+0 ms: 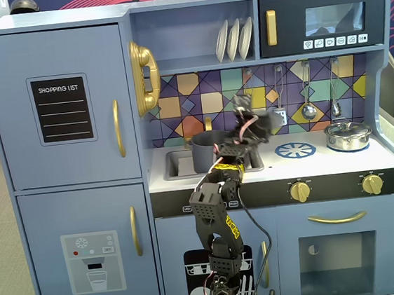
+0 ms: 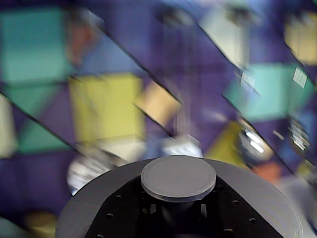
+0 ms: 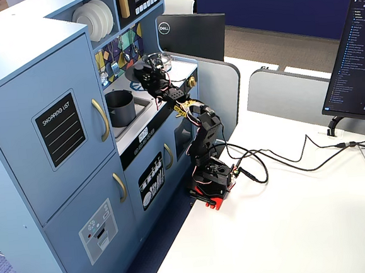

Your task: Pick up the lid from the counter and put it on the gray recipient

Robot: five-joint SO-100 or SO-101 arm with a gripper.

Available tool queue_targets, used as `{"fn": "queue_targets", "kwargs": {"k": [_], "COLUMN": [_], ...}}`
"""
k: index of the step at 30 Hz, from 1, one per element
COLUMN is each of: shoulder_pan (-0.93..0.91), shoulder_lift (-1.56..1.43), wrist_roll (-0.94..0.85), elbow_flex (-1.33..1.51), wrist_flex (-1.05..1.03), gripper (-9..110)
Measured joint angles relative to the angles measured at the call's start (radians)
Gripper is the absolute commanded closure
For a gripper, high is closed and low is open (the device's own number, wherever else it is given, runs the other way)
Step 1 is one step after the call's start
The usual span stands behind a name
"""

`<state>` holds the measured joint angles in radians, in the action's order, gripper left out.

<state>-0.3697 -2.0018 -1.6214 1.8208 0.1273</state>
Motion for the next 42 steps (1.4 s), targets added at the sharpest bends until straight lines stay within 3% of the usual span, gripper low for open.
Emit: {"fn": "queue_targets", "kwargs": {"k": [8, 16, 42], "shoulder_pan": [0.186, 0.299, 0.337], "shoulder_lift": [-0.106, -0.141, -0.081], "wrist_roll": [0.0, 0.0, 0.006], "elbow_flex": [-0.028, 0.025, 0.132], "wrist_flex": [-0.153, -0.179, -0.104], "gripper": [102, 102, 102]}}
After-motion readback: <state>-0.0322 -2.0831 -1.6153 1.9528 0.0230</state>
